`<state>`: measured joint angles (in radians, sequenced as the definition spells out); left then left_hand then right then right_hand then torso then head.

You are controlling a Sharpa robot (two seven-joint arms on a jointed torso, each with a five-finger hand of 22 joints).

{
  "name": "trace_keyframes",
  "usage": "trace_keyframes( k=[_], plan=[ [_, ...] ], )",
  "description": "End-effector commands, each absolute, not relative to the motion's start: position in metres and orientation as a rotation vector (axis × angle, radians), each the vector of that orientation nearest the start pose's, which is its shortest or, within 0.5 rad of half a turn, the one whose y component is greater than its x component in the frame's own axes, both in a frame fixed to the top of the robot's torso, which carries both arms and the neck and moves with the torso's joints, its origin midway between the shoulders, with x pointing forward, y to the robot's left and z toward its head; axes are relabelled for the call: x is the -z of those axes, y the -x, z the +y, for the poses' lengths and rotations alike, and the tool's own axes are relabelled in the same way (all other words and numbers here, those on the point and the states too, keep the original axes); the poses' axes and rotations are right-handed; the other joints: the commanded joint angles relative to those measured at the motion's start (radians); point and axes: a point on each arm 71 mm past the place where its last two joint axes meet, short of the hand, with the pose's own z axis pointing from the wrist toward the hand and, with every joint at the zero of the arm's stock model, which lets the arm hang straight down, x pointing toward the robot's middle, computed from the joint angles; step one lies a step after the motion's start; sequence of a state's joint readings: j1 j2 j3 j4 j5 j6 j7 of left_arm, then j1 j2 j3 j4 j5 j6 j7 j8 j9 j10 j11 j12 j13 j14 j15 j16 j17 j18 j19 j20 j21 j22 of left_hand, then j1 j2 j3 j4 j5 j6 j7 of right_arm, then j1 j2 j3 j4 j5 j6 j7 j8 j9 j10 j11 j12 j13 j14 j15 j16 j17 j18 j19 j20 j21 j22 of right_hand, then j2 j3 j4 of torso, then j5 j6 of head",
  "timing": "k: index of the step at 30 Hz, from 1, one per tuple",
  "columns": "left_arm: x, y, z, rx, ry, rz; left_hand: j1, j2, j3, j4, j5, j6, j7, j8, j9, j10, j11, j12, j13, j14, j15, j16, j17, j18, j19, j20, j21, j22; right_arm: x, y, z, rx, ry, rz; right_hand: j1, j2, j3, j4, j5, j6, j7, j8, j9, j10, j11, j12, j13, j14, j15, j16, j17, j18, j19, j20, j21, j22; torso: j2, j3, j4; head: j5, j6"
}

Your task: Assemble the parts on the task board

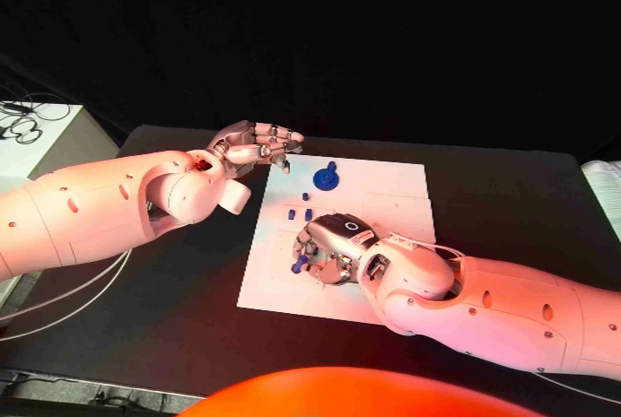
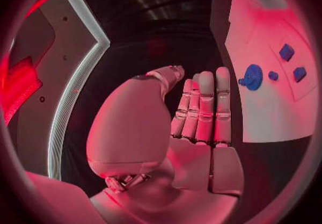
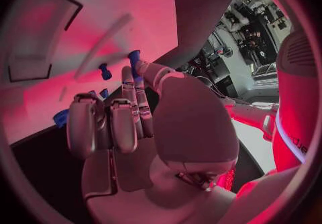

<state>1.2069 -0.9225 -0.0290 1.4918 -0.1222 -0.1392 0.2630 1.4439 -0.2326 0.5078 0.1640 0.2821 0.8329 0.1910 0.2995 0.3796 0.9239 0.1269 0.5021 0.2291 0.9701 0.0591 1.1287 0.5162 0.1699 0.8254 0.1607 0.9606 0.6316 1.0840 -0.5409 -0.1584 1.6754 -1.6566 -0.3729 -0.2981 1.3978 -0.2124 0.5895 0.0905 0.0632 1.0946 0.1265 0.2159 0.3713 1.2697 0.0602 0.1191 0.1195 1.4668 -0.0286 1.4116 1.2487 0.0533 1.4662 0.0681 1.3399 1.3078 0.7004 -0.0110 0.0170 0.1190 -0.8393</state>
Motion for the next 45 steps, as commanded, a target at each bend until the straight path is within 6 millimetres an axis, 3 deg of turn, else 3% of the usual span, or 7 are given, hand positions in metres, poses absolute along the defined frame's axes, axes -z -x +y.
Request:
trace_keyframes(
  k=[1,23,25,27,33,41,45],
  plan=[
    [0.178,-0.491,0.246,1.524,1.029,1.599,0.002,0.007,-0.007,0.0,0.003,-0.005,0.001,0.006,-0.002,-0.003,0.002,-0.002,-0.001,-0.003,0.002,-0.004,-0.002,0.014,0.01,0.0,-0.004,-0.002,0.247,-0.377,-0.02,-0.875,0.449,1.737,-0.035,-0.023,0.004,0.004,-0.003,-0.029,0.007,-0.019,-0.006,-0.02,0.005,-0.017,-0.002,0.036,0.011,-0.004,-0.001,-0.007,0.046,0.008,-0.01,0.155,0.001,-0.0006,0.0006,-0.001,-0.003],
    [0.178,-0.491,0.245,1.524,1.029,1.6,0.001,0.007,-0.009,0.0,0.003,-0.005,0.001,0.007,-0.002,-0.003,0.002,-0.002,-0.002,-0.003,0.002,-0.005,-0.002,0.014,0.011,0.0,-0.005,-0.003,0.246,-0.378,-0.018,-0.918,0.424,1.695,-0.075,-0.056,-0.056,-0.009,0.02,-0.109,0.028,-0.072,-0.019,-0.189,0.039,-0.04,-0.025,-0.002,0.041,-0.052,-0.091,0.031,-0.014,0.038,-0.223,0.063,-0.001,0.0017,-0.0023,-0.001,-0.002],
    [0.178,-0.491,0.245,1.524,1.029,1.6,0.001,0.007,-0.009,0.0,0.003,-0.005,0.001,0.007,-0.002,-0.003,0.002,-0.002,-0.002,-0.003,0.002,-0.005,-0.002,0.014,0.011,0.0,-0.005,-0.003,0.245,-0.378,-0.019,-0.925,0.417,1.685,-0.066,-0.047,-0.097,-0.011,0.021,-0.129,0.025,-0.085,-0.023,-0.232,0.042,-0.033,-0.032,-0.013,0.047,-0.064,-0.114,0.041,-0.029,0.041,-0.279,0.037,-0.001,0.0018,-0.0022,-0.002,-0.001],
    [0.178,-0.491,0.245,1.524,1.029,1.6,0.001,0.007,-0.009,0.0,0.003,-0.005,0.001,0.007,-0.002,-0.003,0.002,-0.002,-0.002,-0.003,0.002,-0.005,-0.002,0.014,0.011,0.0,-0.005,-0.003,0.243,-0.378,-0.021,-0.934,0.406,1.67,0.001,0.004,-0.315,0.015,0.043,-0.166,0.015,-0.109,-0.033,-0.319,0.058,0.003,-0.043,-0.043,0.059,-0.09,-0.171,0.059,-0.059,0.056,-0.406,-0.026,-0.001,0.0018,-0.0016,-0.003,0.0],
    [0.178,-0.492,0.246,1.522,1.03,1.599,0.001,0.007,-0.009,0.0,0.003,-0.005,0.001,0.007,-0.002,-0.003,0.002,-0.002,-0.002,-0.003,0.002,-0.005,-0.002,0.014,0.011,0.0,-0.005,-0.003,0.234,-0.377,-0.037,-0.965,0.342,1.617,0.103,-0.011,-0.452,0.155,0.061,-0.199,0.003,-0.13,-0.045,-0.394,0.067,0.067,-0.044,-0.066,0.066,-0.097,-0.211,0.07,-0.067,0.061,-0.488,-0.073,-0.003,0.0015,-0.0034,-0.01,0.007],
    [0.179,-0.491,0.247,1.522,1.032,1.6,0.001,0.007,-0.009,0.0,0.003,-0.005,0.001,0.007,-0.002,-0.004,0.002,-0.002,-0.002,-0.003,0.002,-0.005,-0.002,0.014,0.011,0.0,-0.005,-0.003,0.206,-0.4,-0.104,-0.963,0.004,1.676,0.083,0.033,-0.462,0.196,0.011,-0.129,0.036,-0.089,-0.036,-0.138,0.022,0.266,0.013,0.019,0.027,-0.006,-0.053,0.027,0.021,0.027,-0.228,0.046,-0.007,0.0003,-0.0119,-0.035,0.02],
    [0.18,-0.49,0.247,1.522,1.035,1.602,0.001,0.007,-0.01,0.0,0.003,-0.006,0.001,0.007,-0.003,-0.004,0.001,-0.003,-0.003,-0.003,0.002,-0.005,-0.002,0.014,0.011,0.0,-0.006,-0.003,0.2,-0.408,-0.146,-0.915,-0.18,1.765,-0.034,0.048,-0.527,0.195,-0.011,-0.101,0.002,-0.043,-0.02,-0.028,-0.013,0.395,0.113,0.042,-0.002,0.032,0.019,0.005,0.052,0.002,-0.09,0.116,-0.012,0.0001,-0.0187,-0.052,0.025]
  ],
)
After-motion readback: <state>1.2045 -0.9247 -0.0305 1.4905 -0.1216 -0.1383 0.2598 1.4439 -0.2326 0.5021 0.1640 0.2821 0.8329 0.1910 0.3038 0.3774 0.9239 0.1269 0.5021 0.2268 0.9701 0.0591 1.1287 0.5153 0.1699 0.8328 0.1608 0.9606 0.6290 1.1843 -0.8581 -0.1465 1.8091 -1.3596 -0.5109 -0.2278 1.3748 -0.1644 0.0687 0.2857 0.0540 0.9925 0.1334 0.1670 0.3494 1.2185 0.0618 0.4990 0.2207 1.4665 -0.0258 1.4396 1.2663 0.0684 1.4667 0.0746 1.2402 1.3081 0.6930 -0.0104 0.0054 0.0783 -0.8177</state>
